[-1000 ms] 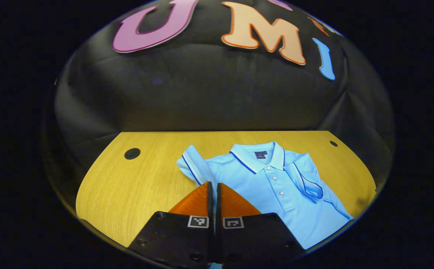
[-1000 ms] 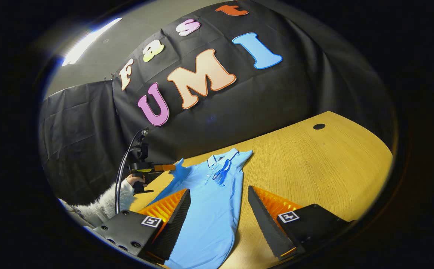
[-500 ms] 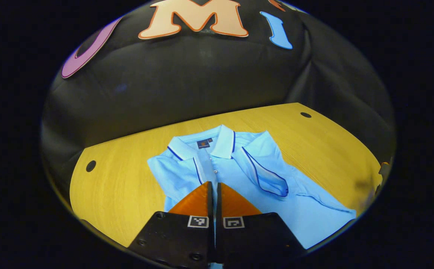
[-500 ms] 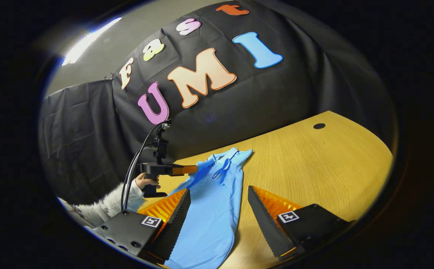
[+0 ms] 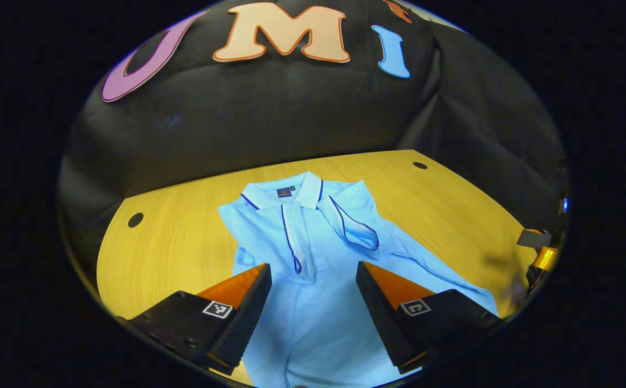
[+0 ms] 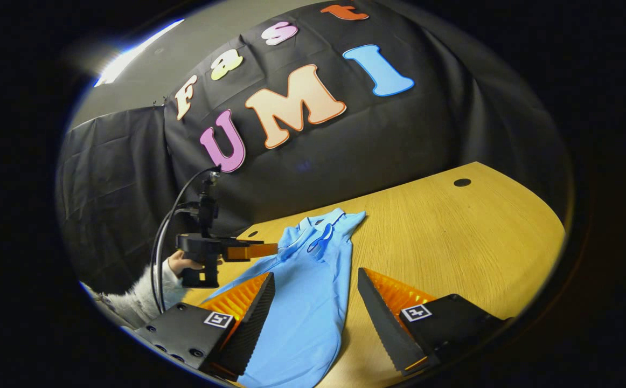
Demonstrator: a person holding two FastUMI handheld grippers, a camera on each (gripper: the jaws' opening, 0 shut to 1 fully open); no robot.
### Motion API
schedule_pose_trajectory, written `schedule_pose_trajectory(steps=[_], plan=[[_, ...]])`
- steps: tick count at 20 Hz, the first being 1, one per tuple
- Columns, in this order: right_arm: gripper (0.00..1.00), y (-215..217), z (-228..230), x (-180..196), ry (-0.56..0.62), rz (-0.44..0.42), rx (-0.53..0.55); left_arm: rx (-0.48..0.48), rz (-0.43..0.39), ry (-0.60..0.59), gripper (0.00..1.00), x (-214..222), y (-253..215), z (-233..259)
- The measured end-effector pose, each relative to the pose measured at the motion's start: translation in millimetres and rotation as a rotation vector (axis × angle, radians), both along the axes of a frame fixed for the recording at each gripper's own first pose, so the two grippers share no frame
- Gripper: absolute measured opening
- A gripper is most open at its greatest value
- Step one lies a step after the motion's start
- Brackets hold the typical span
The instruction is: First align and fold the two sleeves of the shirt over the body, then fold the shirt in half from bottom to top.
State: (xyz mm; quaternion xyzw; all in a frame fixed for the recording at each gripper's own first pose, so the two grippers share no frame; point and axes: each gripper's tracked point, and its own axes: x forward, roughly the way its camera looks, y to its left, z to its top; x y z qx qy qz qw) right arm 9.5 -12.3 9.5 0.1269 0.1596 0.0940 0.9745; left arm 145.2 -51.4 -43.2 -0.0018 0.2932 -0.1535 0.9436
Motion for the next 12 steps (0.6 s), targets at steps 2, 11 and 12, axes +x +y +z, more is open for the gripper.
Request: schedule_pose_trajectory(steps=[2, 11, 12], plan=[[0.97, 8.7, -1.3, -10.3, 0.002, 0.012, -0.032, -0.016, 0.012, 0.003, 0.96, -33.9, 11.4, 5.1], [0.97, 34.7, -27.8, -90.6, 0.071, 0.026, -0.112, 0.060, 0.083, -0.004, 0.95, -196.8, 56.5, -9.5], [0.97, 38.0, -34.6, -100.9, 0.089, 0.033, -0.129, 0.059, 0.088, -0.009, 0.95, -211.7, 56.0, -11.8]])
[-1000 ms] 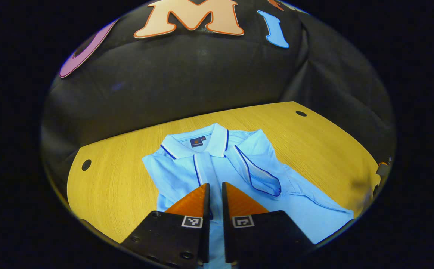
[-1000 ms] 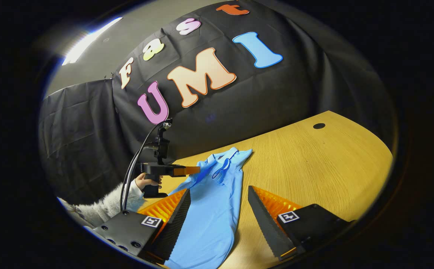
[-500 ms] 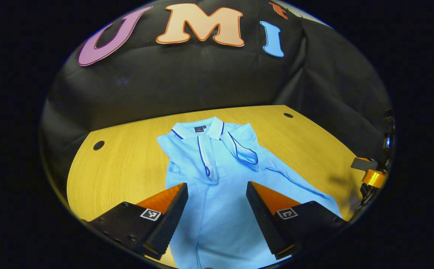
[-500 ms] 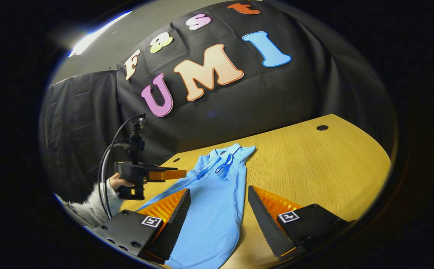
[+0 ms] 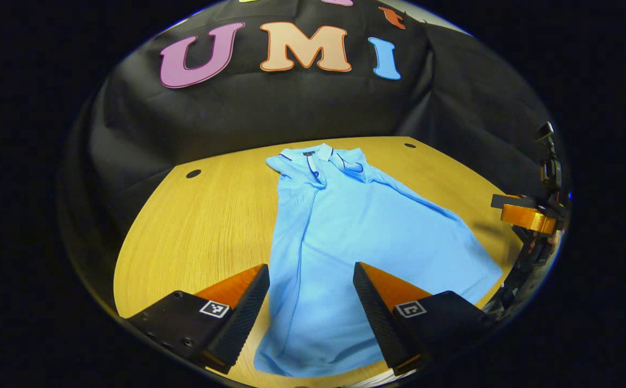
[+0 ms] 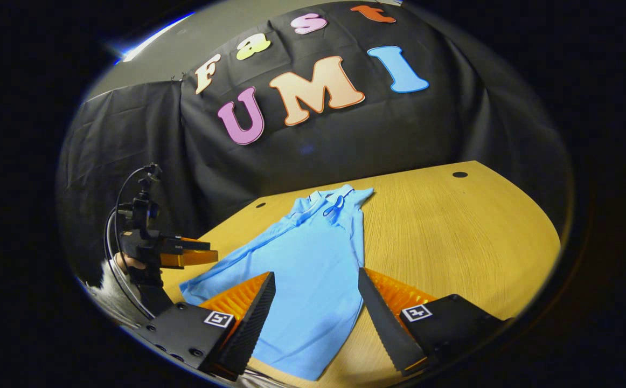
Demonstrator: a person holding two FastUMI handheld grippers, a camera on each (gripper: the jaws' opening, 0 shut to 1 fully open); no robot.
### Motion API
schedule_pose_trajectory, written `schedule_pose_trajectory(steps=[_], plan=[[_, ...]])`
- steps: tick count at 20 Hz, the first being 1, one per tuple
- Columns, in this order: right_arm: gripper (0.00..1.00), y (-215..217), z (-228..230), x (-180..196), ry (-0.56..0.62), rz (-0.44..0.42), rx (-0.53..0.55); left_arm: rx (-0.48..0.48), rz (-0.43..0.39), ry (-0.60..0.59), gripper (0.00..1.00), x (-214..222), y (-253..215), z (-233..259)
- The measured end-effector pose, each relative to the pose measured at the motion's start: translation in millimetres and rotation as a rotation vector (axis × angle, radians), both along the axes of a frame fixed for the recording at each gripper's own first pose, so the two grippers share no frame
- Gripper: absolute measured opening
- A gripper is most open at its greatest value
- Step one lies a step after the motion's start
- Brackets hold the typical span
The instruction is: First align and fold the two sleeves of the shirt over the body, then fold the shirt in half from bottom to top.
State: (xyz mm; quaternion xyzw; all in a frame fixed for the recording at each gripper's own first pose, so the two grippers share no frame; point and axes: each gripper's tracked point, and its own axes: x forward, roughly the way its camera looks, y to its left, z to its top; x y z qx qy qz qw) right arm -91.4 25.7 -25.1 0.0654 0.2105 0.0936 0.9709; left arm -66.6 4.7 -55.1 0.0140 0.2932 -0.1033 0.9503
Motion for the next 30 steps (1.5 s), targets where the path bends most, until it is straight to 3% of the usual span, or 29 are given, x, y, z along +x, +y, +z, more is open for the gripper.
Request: schedule_pose_trajectory(steps=[6, 13, 24, 25, 26, 27, 29, 30], plan=[[0.97, 22.1, -46.9, -53.6, 0.133, 0.052, -0.078, 0.006, 0.023, -0.012, 0.97, -57.5, 5.4, -12.5], [0.97, 18.6, -67.1, -64.6, 0.166, 0.026, -0.131, -0.022, 0.083, 0.058, 0.97, -90.4, 19.0, -41.1], [0.96, 17.8, -87.0, -71.8, 0.175, 0.040, -0.279, -0.022, 0.110, 0.036, 0.97, -88.4, 20.7, -50.4], [0.88, 17.2, -87.2, -71.0, 0.176, 0.039, -0.282, -0.021, 0.117, 0.021, 0.97, -86.7, 21.0, -49.8], [0.95, 16.9, -88.6, -69.5, 0.182, 0.041, -0.268, -0.017, 0.114, 0.006, 0.98, -85.6, 21.5, -49.9], [0.87, 17.7, -88.7, -68.1, 0.185, 0.038, -0.256, -0.025, 0.102, -0.002, 0.98, -85.0, 18.8, -49.5], [0.89, 15.3, -88.5, -67.3, 0.182, 0.029, -0.259, -0.031, 0.066, -0.022, 0.92, -83.6, 9.1, -48.0], [0.83, 16.7, -87.5, -66.1, 0.178, 0.030, -0.241, -0.031, 0.058, -0.031, 0.82, -81.2, 6.9, -49.5]])
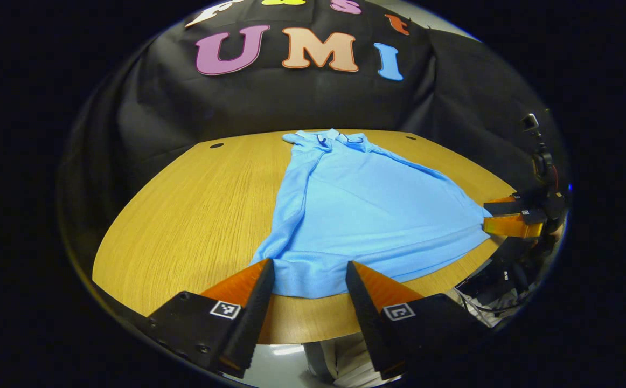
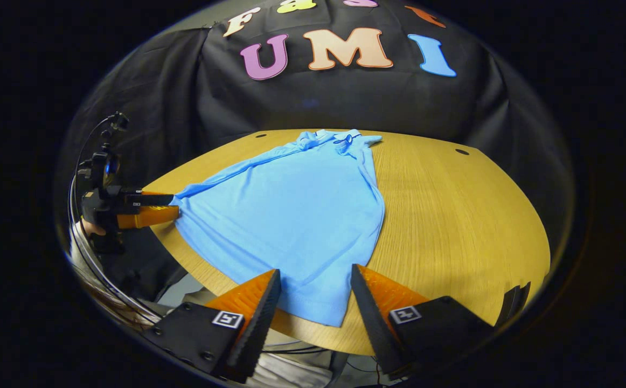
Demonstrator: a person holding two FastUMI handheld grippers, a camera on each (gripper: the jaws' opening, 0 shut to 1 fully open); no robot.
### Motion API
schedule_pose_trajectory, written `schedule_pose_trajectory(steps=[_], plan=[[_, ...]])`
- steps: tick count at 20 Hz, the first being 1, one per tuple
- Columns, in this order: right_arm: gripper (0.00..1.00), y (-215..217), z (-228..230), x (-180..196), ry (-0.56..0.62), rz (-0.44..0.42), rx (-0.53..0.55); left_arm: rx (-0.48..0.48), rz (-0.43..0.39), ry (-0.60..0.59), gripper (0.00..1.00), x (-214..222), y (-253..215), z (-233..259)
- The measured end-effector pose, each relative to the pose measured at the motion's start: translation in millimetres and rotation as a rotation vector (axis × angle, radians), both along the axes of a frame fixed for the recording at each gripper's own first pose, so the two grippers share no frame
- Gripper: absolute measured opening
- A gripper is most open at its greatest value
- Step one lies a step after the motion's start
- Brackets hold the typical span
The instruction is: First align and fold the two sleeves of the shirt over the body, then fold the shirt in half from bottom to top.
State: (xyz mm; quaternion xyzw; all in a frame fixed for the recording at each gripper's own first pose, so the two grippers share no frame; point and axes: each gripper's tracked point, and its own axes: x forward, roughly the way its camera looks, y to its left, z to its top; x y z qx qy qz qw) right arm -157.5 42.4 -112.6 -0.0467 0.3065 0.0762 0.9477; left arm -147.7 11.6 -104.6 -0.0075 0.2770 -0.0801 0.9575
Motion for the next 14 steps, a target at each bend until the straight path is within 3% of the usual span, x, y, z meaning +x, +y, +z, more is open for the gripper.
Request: schedule_pose_trajectory(steps=[1, 3, 4, 5, 6, 7, 8, 10, 14], plan=[[0.60, 1.2, -0.5, 0.4, 0.004, 0.001, 0.009, -0.003, -0.009, -0.002, 0.75, 1.7, -2.4, -0.5], [0.60, 1.8, -2.8, -3.9, 0.001, 0.010, -0.003, -0.014, -0.024, -0.006, 0.63, 2.6, -8.9, 0.4], [0.55, 4.0, -2.1, -4.3, -0.001, 0.017, -0.017, -0.017, -0.030, -0.008, 0.51, 2.1, -11.3, 0.2], [0.60, 10.1, -1.8, -6.8, 0.007, 0.045, -0.002, -0.018, -0.040, -0.008, 0.44, 2.5, -14.5, 0.6], [0.52, 14.4, -4.9, -5.7, 0.029, 0.042, 0.024, -0.026, -0.056, -0.012, 0.34, 3.5, -18.7, 1.5], [0.25, 13.7, -2.5, -3.6, 0.023, 0.040, 0.040, -0.035, -0.059, -0.012, 0.28, 3.5, -21.7, 0.7], [0.24, 14.3, -3.1, -2.2, 0.031, 0.048, 0.049, -0.040, -0.060, -0.018, 0.12, 3.2, -21.4, 1.7], [0.05, 16.6, -1.1, -1.5, 0.046, 0.023, 0.106, -0.053, -0.058, -0.023, 0.04, 4.6, -22.1, 1.1], [0.02, 16.5, -1.3, -2.3, 0.027, 0.025, 0.135, -0.063, -0.064, -0.043, 0.00, 6.3, -23.0, 3.4]])
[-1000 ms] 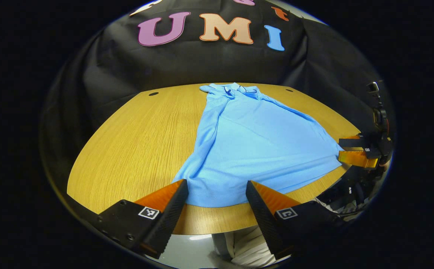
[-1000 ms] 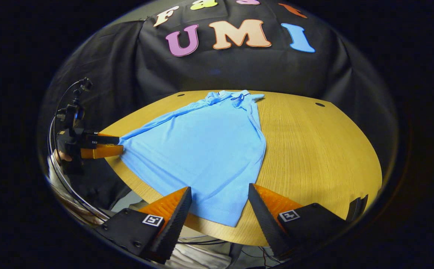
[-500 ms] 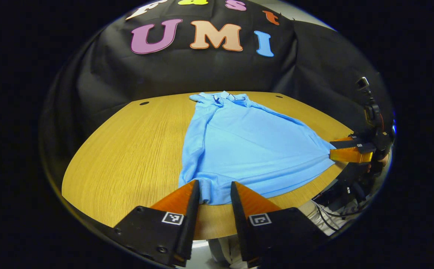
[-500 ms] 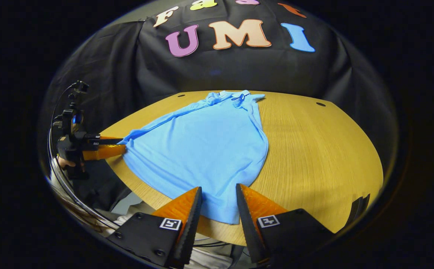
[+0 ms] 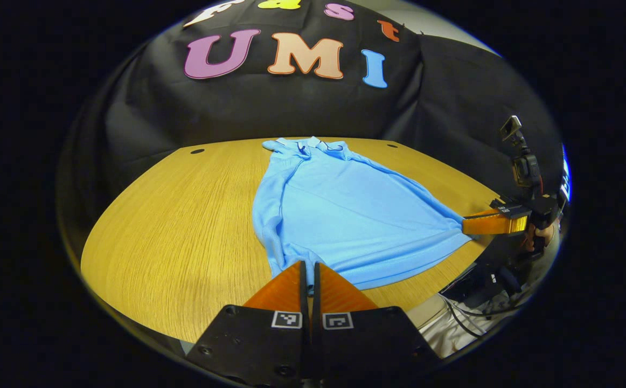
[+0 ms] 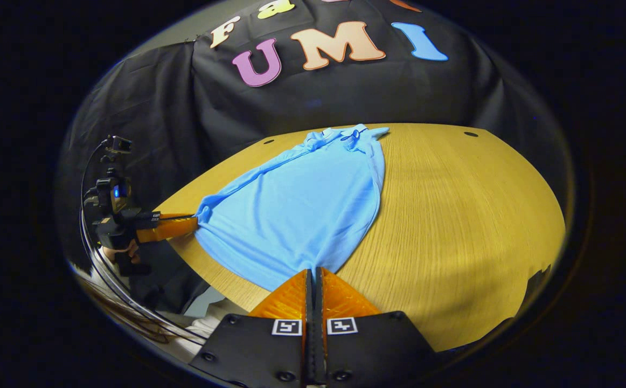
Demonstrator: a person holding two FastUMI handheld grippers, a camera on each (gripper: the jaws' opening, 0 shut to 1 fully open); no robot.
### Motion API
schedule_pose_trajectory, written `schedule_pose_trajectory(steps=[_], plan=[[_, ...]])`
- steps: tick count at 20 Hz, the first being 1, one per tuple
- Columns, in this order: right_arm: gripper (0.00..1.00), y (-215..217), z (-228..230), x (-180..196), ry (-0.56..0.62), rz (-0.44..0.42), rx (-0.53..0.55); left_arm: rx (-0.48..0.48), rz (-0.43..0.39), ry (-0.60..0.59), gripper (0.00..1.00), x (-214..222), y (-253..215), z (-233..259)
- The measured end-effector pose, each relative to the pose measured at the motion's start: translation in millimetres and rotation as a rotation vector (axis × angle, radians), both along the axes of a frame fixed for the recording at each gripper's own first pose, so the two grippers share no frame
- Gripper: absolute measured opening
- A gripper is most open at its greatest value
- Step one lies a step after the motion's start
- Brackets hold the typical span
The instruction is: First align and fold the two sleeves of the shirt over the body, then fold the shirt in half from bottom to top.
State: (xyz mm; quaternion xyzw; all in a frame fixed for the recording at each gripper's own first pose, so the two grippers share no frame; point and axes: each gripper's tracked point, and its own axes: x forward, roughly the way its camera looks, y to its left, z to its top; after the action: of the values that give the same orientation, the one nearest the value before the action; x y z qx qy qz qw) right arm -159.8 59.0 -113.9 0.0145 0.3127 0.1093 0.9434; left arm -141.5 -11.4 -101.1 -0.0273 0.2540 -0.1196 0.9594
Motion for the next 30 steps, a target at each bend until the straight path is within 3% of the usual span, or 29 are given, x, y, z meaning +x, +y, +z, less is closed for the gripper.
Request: schedule_pose_trajectory(steps=[5, 11, 21, 30], plan=[[0.02, 0.8, 39.8, 24.2, -0.110, -0.019, 0.057, 0.005, 0.020, -0.042, 0.00, 14.2, 5.9, 16.7], [0.02, -2.8, 82.5, 84.1, -0.197, -0.037, 0.096, -0.008, 0.043, -0.206, 0.00, 75.1, 14.5, 89.4], [0.02, -30.7, 105.8, 244.5, -0.111, -0.111, 0.034, -0.009, 0.058, -0.200, 0.00, 230.9, 29.9, 125.6], [0.03, -54.7, 113.1, 411.6, -0.209, -0.198, -0.124, 0.068, 0.142, -0.199, 0.00, 363.8, 50.3, 110.6]])
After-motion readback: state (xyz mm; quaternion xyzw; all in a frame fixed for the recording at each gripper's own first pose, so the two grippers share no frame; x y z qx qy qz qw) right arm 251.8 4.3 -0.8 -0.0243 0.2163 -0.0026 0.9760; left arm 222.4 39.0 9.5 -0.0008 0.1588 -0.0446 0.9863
